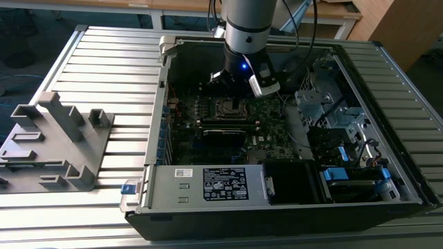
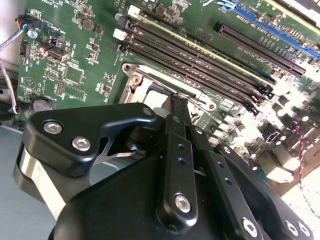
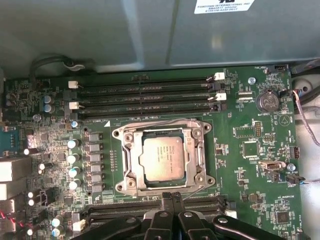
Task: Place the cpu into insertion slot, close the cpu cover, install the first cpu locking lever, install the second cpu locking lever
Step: 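Install the second cpu locking lever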
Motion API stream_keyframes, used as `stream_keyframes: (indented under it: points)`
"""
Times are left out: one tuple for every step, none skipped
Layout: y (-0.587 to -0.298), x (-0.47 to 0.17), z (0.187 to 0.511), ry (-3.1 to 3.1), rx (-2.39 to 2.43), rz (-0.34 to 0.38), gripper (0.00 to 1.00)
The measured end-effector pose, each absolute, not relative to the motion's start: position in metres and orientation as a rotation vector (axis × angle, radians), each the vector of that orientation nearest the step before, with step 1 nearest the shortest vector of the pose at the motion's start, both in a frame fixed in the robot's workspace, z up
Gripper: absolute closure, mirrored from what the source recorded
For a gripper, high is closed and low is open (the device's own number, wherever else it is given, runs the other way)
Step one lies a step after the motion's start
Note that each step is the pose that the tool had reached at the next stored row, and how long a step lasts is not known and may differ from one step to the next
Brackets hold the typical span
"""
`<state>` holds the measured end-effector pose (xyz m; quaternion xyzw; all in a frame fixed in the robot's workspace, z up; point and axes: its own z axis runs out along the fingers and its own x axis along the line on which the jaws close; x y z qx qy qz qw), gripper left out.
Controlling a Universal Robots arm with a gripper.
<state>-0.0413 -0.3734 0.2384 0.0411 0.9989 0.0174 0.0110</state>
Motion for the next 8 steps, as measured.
stream_keyframes:
  points:
    - [-0.374, -0.0413, 0.2384, 3.116, 0.128, 0.054, 0.9]
    - [-0.3744, -0.0413, 0.2384, 3.116, 0.128, 0.054, 0.9]
    - [-0.3745, -0.0413, 0.2384, 3.116, 0.128, 0.054, 0.9]
    - [-0.3746, -0.0413, 0.2384, 3.116, 0.128, 0.054, 0.9]
    - [-0.3747, -0.0413, 0.2384, 3.117, 0.128, 0.054, 0.9]
    - [-0.3748, -0.0413, 0.2384, 3.116, 0.128, 0.054, 0.9]
    - [-0.3749, -0.0414, 0.2384, 3.116, 0.128, 0.054, 0.9]
    - [-0.3751, -0.0416, 0.2384, 3.117, 0.128, 0.054, 0.9]
